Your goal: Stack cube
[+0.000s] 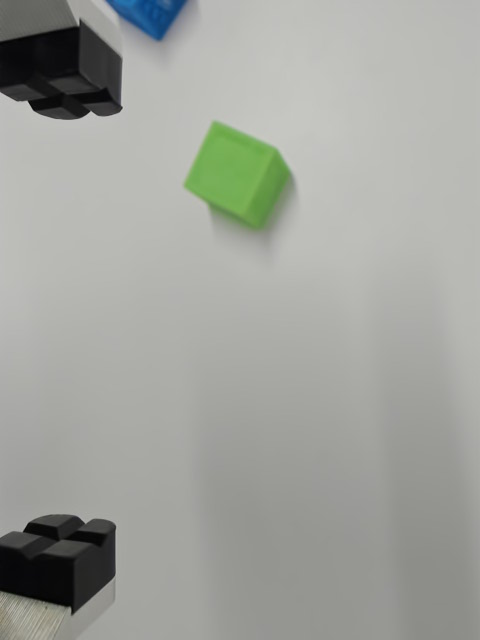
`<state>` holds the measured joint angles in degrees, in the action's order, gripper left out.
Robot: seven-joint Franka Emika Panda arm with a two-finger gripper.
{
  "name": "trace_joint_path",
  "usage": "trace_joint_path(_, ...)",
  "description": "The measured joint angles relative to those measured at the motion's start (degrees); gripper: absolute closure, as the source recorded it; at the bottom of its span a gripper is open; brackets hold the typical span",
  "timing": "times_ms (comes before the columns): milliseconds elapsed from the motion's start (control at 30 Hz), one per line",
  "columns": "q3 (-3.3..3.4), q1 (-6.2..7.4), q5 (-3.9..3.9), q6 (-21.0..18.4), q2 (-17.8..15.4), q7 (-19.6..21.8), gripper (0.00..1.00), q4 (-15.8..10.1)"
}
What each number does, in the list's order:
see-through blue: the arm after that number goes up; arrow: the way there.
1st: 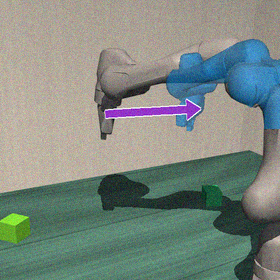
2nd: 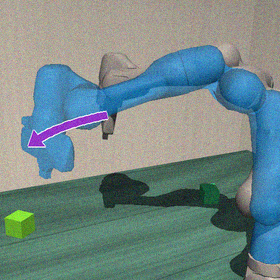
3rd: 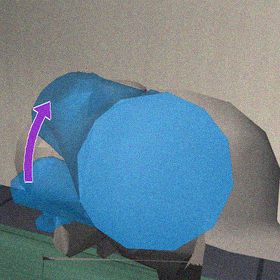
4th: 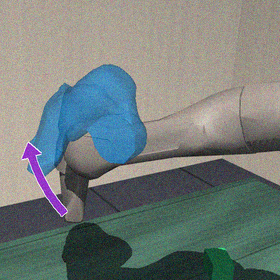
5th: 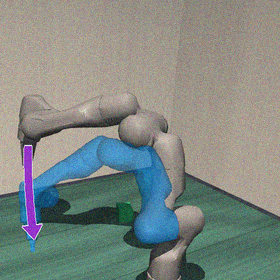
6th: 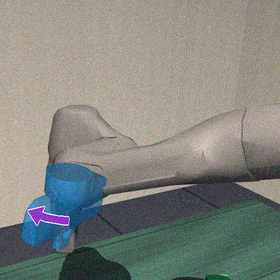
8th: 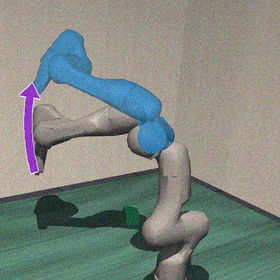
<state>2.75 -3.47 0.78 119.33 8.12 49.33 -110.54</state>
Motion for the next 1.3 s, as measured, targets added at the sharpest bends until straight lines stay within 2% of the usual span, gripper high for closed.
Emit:
trace_joint_path(500,-0.24,0.79,0.0,1.1,-0.2,-0.6,0.0,-1.4)
trace_joint_path(1300,-1.68,3.18,-0.11,5.3,-0.7,-2.8,0.0,-6.3)
